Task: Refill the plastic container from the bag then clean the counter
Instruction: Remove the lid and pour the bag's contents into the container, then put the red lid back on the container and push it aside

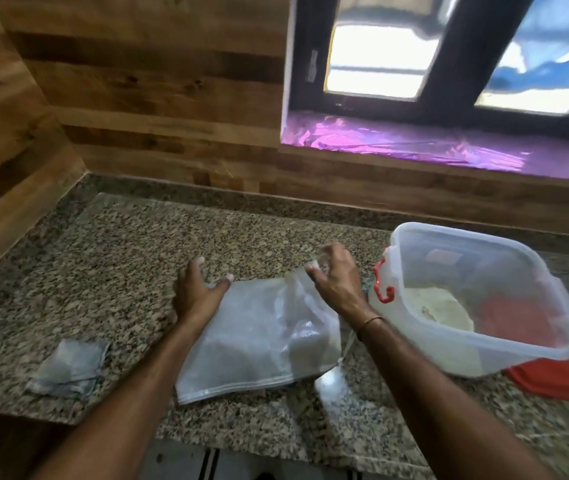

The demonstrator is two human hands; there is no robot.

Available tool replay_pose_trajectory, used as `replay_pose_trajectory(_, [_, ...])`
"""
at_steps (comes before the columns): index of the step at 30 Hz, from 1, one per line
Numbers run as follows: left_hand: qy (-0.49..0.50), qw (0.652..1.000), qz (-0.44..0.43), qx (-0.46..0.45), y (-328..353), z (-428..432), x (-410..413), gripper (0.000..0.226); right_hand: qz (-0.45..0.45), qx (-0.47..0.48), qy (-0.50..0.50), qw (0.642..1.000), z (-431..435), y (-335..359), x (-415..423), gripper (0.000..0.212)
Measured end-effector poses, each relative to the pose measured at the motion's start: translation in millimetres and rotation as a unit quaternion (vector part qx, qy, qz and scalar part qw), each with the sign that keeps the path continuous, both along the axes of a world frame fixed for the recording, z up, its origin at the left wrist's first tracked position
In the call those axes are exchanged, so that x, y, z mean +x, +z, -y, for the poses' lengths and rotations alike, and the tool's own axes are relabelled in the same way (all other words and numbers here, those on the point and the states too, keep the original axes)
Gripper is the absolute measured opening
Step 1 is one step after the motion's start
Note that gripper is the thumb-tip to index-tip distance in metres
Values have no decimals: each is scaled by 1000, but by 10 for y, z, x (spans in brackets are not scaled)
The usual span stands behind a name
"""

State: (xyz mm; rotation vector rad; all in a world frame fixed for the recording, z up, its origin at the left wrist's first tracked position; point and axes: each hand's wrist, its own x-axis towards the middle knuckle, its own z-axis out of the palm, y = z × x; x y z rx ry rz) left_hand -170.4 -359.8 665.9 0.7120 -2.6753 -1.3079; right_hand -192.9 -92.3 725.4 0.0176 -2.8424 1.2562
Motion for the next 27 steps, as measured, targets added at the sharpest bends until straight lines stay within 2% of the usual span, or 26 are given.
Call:
replay_pose_trajectory(4, [-71, 995, -75, -10, 483, -613, -310, 75, -107, -34, -8, 994, -320, 535, -26, 39])
replay_pose_trajectory(8, [-133, 981, -140, -28, 932, -1407, -469, 73, -190, -12, -38, 981, -1018, 901, 32, 37])
replay_pose_trajectory(10, [-164, 971, -165, -49, 1089, -1817, -480, 75, -194, 19, -75, 978, -1452, 976, 86, 39])
replay_pose_trajectory(14, [-230, 950, -189, -93, 1205, -2893, -373, 78, -178, 46, -156, 971, -2597, 880, 226, 41])
replay_pose_trajectory(17, [-270, 938, -189, -108, 1169, -3791, -218, 91, -126, 59, -202, 969, -3429, 715, 336, 46])
replay_pose_trajectory(22, [-360, 909, -104, -181, 992, -5102, -12, 98, -61, 65, -242, 966, -4507, 265, 466, 48])
replay_pose_trajectory(25, [-400, 894, -55, -197, 845, -5589, 64, 102, 29, 79, -256, 963, -5015, -79, 534, 55])
replay_pose_trajectory(27, [-389, 897, -36, -207, 784, -5799, 50, 100, 92, 90, -258, 957, -5340, -314, 539, 67])
